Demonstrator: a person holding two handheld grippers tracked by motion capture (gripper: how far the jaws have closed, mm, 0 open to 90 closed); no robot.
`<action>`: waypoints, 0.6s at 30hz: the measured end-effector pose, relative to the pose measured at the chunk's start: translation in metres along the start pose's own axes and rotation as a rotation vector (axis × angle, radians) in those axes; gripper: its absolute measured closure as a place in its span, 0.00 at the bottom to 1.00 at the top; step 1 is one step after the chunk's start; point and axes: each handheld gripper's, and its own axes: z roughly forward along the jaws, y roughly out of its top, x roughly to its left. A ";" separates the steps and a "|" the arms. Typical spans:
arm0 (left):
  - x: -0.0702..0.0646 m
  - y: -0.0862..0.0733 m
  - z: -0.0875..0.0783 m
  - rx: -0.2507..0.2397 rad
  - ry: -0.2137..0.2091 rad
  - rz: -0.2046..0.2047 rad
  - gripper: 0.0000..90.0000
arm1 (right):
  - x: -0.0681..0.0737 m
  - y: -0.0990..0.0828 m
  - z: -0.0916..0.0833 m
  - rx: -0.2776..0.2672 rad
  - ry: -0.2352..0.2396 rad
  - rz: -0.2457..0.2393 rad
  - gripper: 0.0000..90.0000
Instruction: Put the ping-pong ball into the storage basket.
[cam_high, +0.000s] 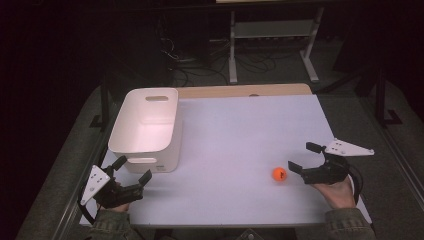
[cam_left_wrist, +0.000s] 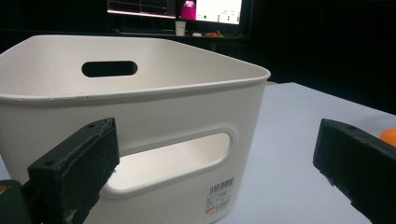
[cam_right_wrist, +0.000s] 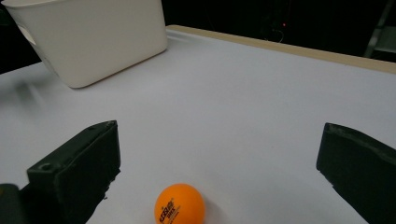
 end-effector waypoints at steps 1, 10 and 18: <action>0.000 0.000 0.000 0.000 0.001 0.001 0.00 | 0.000 0.001 -0.001 0.003 -0.002 0.001 0.00; -0.001 0.000 0.000 0.000 -0.002 0.001 0.00 | 0.000 0.006 -0.003 0.017 0.000 -0.007 0.00; -0.001 0.000 0.000 0.001 -0.005 -0.001 0.00 | 0.002 0.015 0.002 0.051 0.022 -0.028 0.00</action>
